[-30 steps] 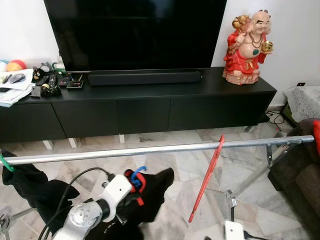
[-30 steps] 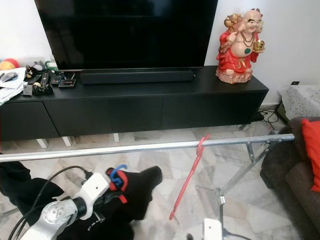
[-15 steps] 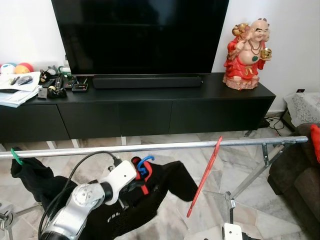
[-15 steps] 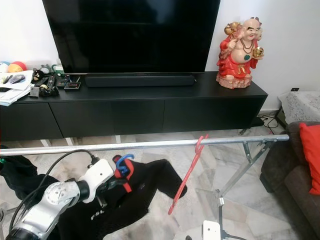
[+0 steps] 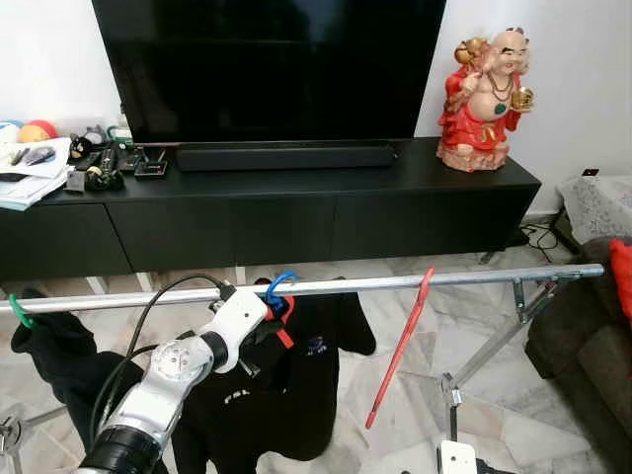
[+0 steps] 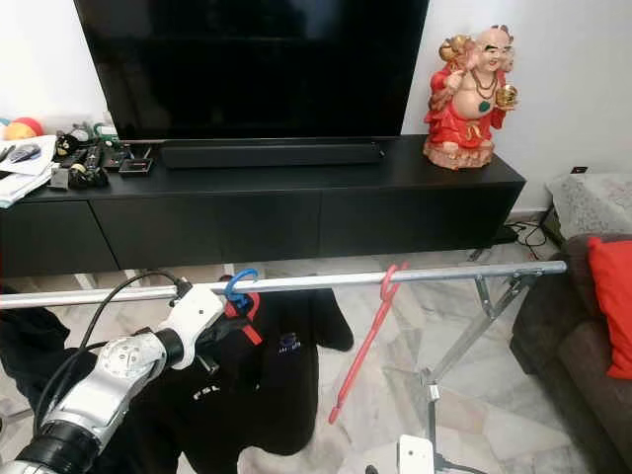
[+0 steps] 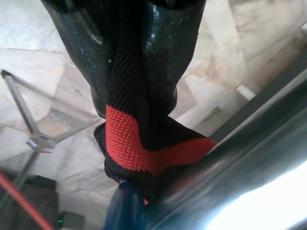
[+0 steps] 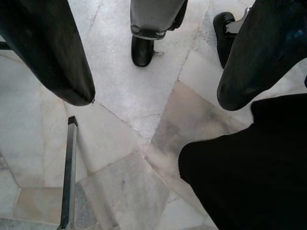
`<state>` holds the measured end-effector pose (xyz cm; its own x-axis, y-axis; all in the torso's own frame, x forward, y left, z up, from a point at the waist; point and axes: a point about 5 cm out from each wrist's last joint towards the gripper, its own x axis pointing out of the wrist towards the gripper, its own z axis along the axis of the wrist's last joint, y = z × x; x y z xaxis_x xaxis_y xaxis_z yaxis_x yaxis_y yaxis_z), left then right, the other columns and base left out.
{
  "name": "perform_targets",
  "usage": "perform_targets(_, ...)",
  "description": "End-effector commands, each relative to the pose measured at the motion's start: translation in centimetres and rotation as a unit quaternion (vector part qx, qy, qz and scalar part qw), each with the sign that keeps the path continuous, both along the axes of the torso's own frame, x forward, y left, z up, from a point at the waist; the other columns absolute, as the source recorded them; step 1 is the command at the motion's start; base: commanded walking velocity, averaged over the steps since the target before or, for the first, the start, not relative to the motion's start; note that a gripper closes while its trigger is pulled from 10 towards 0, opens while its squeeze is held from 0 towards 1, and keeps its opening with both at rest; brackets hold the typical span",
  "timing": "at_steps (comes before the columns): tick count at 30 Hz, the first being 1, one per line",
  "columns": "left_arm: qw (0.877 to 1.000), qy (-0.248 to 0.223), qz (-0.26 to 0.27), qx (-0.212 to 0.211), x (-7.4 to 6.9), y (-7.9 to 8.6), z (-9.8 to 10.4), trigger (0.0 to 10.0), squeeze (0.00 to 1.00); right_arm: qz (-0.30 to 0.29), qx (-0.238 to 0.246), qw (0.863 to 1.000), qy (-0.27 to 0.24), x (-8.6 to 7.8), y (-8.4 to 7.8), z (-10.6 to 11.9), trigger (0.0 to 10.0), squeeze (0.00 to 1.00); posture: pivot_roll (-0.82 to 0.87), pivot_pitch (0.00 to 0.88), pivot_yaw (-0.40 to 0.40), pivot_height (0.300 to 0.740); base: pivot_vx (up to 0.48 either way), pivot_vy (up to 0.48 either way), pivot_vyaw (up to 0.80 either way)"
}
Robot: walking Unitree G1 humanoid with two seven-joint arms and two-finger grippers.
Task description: Hang hanger
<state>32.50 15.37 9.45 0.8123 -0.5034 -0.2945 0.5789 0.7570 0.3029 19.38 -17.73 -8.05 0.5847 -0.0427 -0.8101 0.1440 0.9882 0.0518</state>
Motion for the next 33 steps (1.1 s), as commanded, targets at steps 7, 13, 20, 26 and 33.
perform_targets(7,0.997,-0.022,0.067,-0.013,1.5,0.9,1.2,10.0,0.0,-0.005,0.001,1.0,0.002,0.0,0.0,0.0,10.0,0.0,0.12,0.025,-0.02,0.74,0.0,0.0,0.0)
perform_targets(13,0.996,0.025,0.081,0.002,0.7,1.6,-0.5,10.0,0.0,-0.005,0.0,1.0,0.004,-0.1,0.1,-0.1,10.0,0.0,0.12,0.026,-0.019,0.74,0.0,0.0,0.0)
perform_targets(20,0.997,0.028,0.069,-0.027,-0.6,1.7,-0.7,10.0,1.0,-0.001,-0.001,1.0,0.006,-0.2,0.1,-0.1,10.0,0.0,0.13,0.03,-0.02,0.74,0.0,0.0,0.0)
perform_targets(26,0.996,-0.002,0.062,-0.064,-1.4,1.6,0.4,10.0,1.0,0.002,-0.001,1.0,0.007,-0.3,0.2,-0.2,10.0,0.0,0.13,0.029,-0.022,0.74,0.0,0.0,0.0)
perform_targets(33,0.992,-0.03,0.055,-0.11,-2.7,1.7,2.0,10.0,1.0,0.003,-0.002,1.0,0.007,-0.3,0.2,-0.2,10.0,0.0,0.14,0.031,-0.024,0.74,0.0,0.0,0.0)
